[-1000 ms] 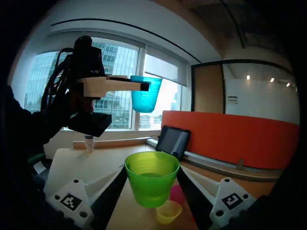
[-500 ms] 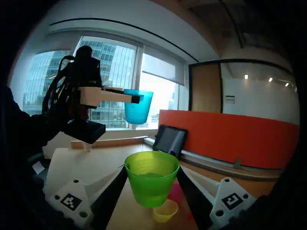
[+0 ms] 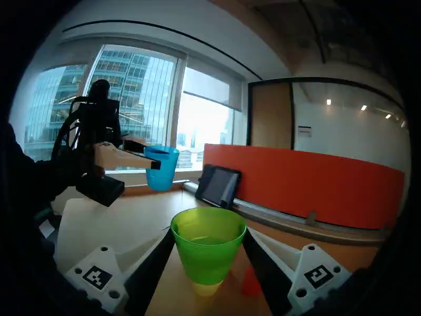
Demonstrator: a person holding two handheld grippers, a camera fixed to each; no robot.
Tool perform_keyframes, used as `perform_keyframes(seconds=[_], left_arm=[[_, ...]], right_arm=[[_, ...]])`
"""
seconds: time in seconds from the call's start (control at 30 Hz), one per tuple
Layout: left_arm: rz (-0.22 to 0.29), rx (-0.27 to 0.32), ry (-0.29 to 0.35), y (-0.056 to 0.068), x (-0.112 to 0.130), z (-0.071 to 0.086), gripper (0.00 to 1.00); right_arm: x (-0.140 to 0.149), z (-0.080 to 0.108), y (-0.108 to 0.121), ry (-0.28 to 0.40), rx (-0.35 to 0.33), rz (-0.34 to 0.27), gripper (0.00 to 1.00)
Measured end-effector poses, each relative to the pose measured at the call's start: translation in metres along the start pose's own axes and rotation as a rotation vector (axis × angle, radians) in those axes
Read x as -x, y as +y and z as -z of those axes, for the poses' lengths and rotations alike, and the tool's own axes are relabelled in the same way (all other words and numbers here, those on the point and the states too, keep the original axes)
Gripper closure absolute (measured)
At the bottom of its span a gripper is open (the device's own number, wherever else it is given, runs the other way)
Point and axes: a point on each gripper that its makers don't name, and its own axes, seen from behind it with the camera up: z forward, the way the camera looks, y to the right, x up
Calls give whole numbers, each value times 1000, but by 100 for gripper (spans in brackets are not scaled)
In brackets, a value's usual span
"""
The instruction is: Pour water
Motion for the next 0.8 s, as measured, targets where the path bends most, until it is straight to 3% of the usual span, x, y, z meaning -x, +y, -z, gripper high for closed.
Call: perform_keyframes(seconds=[0.4,0.8], left_arm=[[13,-13,-84,-3,55,-1,13],[19,4,-178,8,105,-9,13]], right_arm=[[16,10,23,-58,44,1,9],[40,11,29,-124,32,-27,9]])
